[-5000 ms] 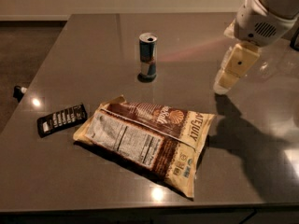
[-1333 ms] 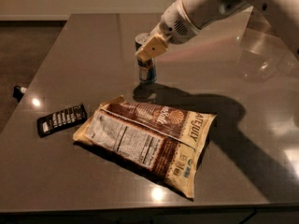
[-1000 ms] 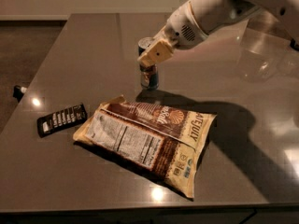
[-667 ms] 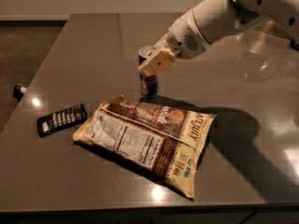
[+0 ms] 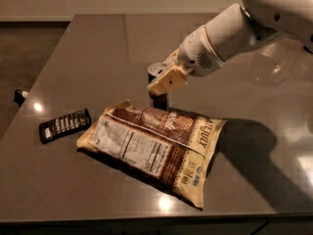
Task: Move redbull can near brown chip bag
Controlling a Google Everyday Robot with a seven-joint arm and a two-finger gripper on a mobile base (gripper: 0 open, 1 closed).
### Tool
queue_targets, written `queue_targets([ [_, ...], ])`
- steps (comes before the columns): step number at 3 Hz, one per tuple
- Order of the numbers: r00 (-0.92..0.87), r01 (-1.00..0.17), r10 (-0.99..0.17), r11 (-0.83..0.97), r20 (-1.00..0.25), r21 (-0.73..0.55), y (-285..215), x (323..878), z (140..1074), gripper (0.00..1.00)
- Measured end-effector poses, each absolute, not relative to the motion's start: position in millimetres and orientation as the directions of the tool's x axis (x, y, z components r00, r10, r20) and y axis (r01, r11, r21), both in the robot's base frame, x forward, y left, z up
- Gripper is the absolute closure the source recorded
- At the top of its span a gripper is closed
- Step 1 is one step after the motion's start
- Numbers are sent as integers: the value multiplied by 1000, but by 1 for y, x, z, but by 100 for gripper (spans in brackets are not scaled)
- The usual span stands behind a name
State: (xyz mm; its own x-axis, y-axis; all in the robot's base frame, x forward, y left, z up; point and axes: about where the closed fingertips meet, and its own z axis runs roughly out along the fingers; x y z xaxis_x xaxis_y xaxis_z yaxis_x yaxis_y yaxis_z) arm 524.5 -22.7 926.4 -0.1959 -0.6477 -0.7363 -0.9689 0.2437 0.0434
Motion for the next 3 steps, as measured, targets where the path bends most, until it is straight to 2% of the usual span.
queue_targets([
  [2,-192,-971,-658,236,-728,43,-23,521,922,5],
  [3,-190,-971,-659,234,-728,42,-22,520,923,0],
])
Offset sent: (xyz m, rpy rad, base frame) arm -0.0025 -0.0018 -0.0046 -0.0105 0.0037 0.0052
